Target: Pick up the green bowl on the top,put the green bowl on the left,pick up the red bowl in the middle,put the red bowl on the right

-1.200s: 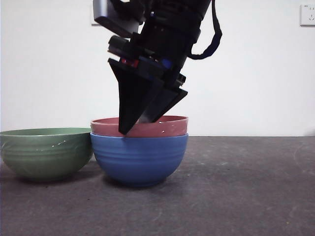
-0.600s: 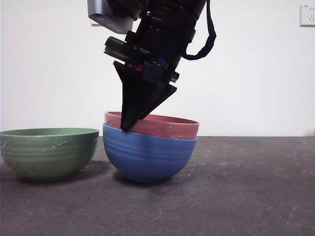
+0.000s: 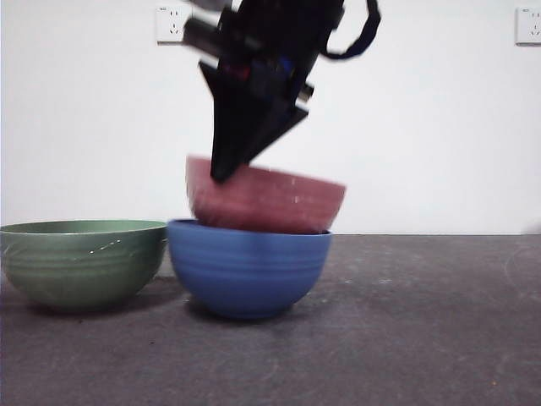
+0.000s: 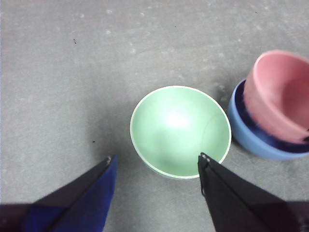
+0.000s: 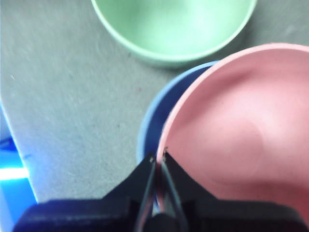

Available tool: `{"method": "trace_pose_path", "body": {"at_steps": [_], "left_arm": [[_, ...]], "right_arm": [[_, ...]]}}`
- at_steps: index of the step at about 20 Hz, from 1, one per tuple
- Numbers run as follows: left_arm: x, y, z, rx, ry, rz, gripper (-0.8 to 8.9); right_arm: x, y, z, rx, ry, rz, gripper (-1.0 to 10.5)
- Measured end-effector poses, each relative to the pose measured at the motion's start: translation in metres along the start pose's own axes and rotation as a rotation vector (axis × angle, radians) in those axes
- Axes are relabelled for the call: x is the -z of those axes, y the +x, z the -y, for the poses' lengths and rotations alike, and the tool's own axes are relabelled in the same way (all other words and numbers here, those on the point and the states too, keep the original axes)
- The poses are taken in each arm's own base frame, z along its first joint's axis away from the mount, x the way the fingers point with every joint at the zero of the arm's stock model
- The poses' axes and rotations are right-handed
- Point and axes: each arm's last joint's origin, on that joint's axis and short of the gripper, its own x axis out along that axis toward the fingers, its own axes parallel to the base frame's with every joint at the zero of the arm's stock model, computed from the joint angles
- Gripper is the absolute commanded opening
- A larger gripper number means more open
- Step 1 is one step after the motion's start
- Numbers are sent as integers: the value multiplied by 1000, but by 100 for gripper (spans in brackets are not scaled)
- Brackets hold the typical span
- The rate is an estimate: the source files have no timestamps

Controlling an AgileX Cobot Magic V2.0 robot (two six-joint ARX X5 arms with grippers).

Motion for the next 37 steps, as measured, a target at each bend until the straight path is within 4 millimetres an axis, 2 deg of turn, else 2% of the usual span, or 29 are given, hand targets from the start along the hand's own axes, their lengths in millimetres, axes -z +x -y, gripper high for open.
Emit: {"method": "trace_pose_path", "body": {"at_steps": [5,8,10,13,16,21,25,27,30,32,35,37], "left_arm": [[0,0,0,0,0,3,283],[0,0,0,0,0,3,283],[0,0,0,1,0,3,283],[-1,0,0,9,2,11,283],[-3,0,1,42,5,36,283],[-5,0,1,49,7,50,283],[-5,0,1,49,7,50,283],[-5,0,1,50,7,50,283],[-5,0,1,51,7,50,283],[-5,0,1,53,7,50,283],[-6,0,1,53,9,59,283],[-7,0,1,53,11,71,281]], "right_arm": [[3,-50,6,256,28,28,-12],[23,-86,20,378,147,-18,-13],[42,-99,35,422,276,-67,-13],[74,-86,53,456,431,-145,-12],[90,-59,52,352,483,-117,-13],[87,-30,50,238,506,-19,-13],[90,-5,52,200,517,-92,-12],[92,5,52,190,519,-122,33],[91,5,53,193,533,-108,252],[89,0,53,200,539,-87,252],[85,-32,56,246,545,40,248],[83,-63,59,301,542,169,241]]}}
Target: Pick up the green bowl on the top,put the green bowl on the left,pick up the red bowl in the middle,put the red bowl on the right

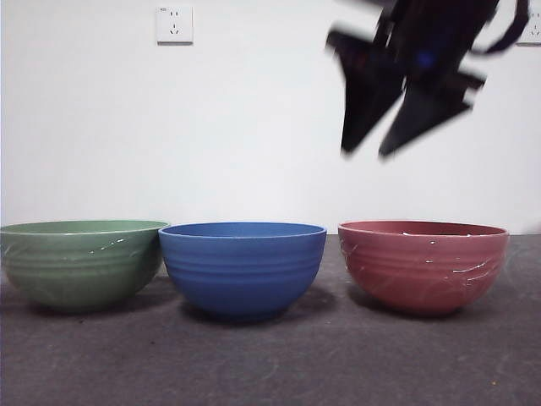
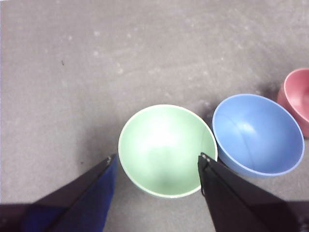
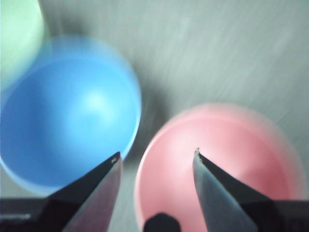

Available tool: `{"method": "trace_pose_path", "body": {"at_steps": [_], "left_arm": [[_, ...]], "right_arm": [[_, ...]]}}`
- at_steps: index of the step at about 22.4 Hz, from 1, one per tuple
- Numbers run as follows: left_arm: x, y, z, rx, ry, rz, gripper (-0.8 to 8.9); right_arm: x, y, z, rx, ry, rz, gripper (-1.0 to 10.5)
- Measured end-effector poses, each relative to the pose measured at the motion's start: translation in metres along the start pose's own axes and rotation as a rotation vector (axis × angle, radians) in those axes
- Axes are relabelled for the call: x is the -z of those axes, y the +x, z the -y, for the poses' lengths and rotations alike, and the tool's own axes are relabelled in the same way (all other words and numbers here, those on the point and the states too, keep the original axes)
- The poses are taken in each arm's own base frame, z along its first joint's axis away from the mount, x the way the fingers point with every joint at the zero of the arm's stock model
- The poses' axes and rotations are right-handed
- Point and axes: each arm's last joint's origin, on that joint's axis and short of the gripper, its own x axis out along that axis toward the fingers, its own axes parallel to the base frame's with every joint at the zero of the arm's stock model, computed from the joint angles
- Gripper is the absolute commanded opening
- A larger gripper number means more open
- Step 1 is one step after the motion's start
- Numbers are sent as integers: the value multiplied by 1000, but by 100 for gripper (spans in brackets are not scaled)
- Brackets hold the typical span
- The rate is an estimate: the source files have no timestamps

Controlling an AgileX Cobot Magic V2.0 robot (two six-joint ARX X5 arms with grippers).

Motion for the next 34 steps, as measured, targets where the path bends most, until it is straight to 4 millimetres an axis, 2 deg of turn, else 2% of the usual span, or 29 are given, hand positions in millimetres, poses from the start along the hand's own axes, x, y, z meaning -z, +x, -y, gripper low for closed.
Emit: {"method": "trace_pose_path", "body": {"at_steps": [1,2,3,4,7,9,12,16,18,24,34], "left_arm": [[-1,0,0,8,1,6,257],[-1,0,1,29,3,16,141],[-3,0,2,64,7,34,-35],[-5,0,3,100,12,54,-8],[-11,-3,4,119,33,132,-8],[-10,-8,5,115,42,188,-8],[13,-6,5,111,22,259,-8],[44,2,5,95,-8,302,-8],[53,3,5,98,-28,288,-4],[62,6,5,102,-95,191,-4],[66,7,5,102,-114,142,-4]], "right_arm": [[-5,-17,6,15,9,81,172],[-8,-32,10,28,16,149,82],[-10,-48,15,47,19,221,-10],[-11,-65,21,69,22,285,-17],[-5,-109,34,143,51,449,-17],[14,-126,38,190,70,548,-17],[58,-128,40,249,96,633,-17],[90,-123,36,257,126,676,-16],[94,-125,35,256,131,682,-15],[94,-125,35,256,136,678,4],[97,-122,36,270,147,627,4]]}}
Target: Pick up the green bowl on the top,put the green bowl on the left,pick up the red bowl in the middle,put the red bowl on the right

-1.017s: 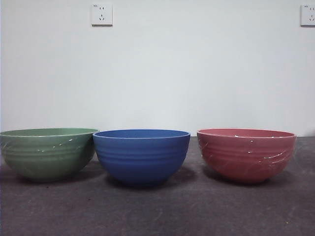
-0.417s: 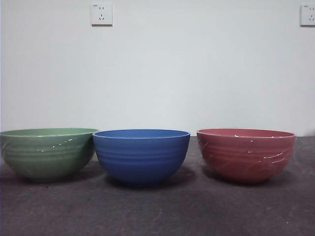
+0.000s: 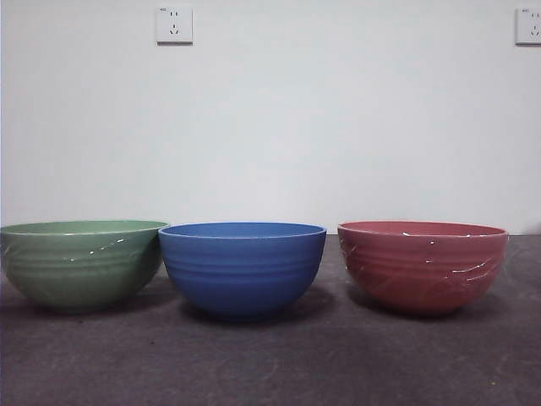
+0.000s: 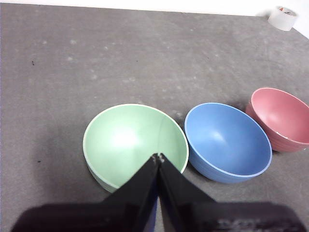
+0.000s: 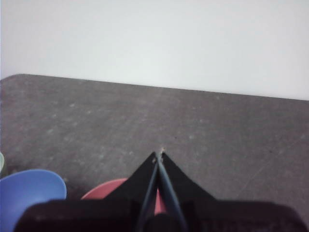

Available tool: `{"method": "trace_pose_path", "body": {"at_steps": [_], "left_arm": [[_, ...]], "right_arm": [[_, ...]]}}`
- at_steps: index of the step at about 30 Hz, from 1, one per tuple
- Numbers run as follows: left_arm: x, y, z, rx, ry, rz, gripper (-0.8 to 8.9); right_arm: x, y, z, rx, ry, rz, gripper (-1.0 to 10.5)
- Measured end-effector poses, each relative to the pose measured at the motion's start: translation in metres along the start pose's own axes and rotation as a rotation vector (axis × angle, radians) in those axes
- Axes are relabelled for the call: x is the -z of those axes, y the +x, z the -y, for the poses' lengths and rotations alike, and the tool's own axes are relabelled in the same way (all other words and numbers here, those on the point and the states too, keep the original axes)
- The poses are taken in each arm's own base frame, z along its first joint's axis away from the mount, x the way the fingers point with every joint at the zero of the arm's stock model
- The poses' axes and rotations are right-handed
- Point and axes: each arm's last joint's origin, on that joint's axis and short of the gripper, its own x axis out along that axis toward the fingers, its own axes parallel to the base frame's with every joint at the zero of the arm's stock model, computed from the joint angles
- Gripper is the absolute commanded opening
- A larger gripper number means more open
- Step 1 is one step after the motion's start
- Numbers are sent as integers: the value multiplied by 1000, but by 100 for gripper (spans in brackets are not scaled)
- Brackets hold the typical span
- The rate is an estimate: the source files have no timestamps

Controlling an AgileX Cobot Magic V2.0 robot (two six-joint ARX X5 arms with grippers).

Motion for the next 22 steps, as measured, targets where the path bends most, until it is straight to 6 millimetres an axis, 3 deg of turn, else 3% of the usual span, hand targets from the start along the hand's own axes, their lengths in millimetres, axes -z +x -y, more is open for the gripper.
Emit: {"method": "trace_pose_path", "body": {"at_steps": [5,11,14,22], "left_arm": [[3,-12,2,-43,60,52,-4],[9,-42,5,-172,224,381,-4],[26,-31,-3,-254,230,426,-4],[90,19,-30,-320,186,289,-4]], "right_arm": [[3,0,0,0,-1,-29,4],[5,0,0,-1,-3,-52,4],[5,0,0,-1,-3,-55,4],[5,0,0,-1,-3,-56,4]]}}
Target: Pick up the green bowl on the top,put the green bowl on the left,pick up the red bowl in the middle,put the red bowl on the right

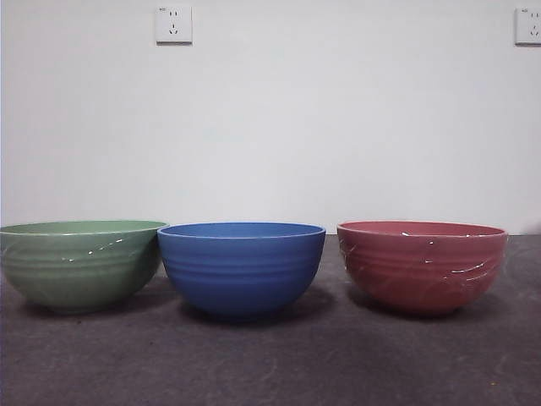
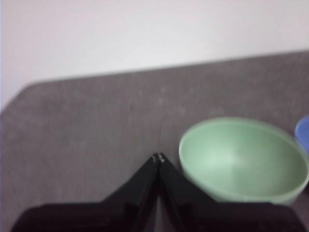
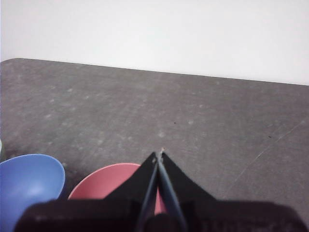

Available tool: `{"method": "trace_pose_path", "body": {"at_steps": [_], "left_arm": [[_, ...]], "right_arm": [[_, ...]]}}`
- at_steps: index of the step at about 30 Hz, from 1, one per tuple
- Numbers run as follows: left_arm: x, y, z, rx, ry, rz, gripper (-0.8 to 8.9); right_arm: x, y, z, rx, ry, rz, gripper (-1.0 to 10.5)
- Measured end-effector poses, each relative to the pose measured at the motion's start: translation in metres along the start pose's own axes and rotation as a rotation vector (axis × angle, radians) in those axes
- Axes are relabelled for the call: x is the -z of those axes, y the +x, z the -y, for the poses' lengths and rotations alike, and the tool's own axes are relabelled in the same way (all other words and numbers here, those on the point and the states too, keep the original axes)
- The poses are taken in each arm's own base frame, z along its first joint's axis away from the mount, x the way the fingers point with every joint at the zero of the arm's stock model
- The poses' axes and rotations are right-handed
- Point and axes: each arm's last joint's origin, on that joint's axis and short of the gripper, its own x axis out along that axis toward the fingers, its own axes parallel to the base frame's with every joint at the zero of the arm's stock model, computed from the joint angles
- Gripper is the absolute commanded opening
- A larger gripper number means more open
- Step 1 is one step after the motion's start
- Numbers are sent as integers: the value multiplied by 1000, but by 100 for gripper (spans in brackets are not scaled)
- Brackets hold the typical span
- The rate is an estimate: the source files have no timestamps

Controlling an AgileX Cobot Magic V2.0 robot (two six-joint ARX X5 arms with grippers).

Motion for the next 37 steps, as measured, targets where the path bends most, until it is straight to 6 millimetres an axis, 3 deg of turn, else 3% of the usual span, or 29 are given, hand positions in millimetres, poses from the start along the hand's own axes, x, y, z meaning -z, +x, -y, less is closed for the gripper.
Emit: {"method": "trace_pose_path", "body": {"at_steps": [4,8,37], "left_arm": [[25,9,1,2,-8,-56,-4],[36,16,1,0,-22,-40,-4],[39,18,1,-13,-66,-6,-4]], "right_arm": [[0,0,0,0,0,0,4],[0,0,0,0,0,0,4],[0,0,0,0,0,0,4]]}}
